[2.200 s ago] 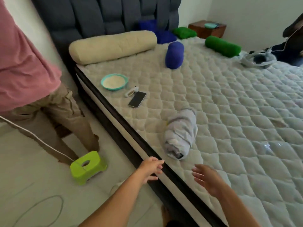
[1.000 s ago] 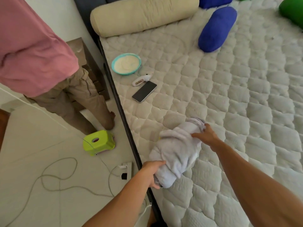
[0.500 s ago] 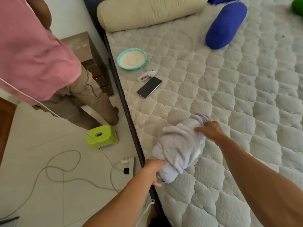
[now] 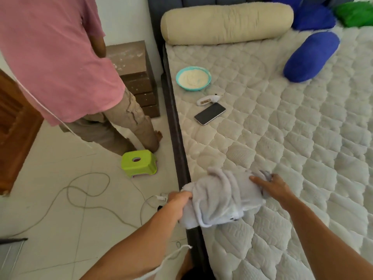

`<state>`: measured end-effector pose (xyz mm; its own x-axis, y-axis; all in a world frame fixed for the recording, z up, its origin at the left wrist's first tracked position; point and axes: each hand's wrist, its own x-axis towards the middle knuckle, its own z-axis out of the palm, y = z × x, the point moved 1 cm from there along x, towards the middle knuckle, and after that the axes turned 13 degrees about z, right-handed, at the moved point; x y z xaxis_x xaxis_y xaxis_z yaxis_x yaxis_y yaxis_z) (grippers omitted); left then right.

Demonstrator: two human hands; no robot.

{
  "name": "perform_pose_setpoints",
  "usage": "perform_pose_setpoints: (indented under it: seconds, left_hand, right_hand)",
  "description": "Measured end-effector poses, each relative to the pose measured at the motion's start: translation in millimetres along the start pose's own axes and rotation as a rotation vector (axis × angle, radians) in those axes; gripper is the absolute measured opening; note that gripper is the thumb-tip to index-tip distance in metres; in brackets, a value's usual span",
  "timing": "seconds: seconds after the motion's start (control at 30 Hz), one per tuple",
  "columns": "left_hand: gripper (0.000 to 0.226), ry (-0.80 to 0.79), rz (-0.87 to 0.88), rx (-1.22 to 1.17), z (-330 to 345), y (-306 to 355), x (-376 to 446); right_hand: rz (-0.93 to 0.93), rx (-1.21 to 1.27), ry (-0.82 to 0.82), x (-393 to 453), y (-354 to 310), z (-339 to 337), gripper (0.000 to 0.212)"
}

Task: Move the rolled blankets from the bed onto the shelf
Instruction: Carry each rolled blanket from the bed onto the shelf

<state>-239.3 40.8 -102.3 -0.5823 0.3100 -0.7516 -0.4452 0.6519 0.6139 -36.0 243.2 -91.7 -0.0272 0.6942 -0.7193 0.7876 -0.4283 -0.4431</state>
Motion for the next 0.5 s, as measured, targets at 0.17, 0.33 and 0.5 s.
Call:
perform_pose_setpoints:
  seconds: [0.17, 0.33, 0.5]
  left_hand:
    - [0.052, 0.231, 0.155, 0.032, -99, -16, -2]
    - [0.042, 0.382, 0.335, -0.014, -221, -43, -37]
    - [0.044, 0.548, 0.446, -0.289, -348, -98, -107]
  right_hand:
    - [0.019, -0.002, -0.159, -56, 0, 77, 0.062]
    - [0.018, 0.134, -0.193, -125, -10, 172, 0.054]
    - [-0.094, 0.420, -0.404, -247, -25, 263, 0.039]
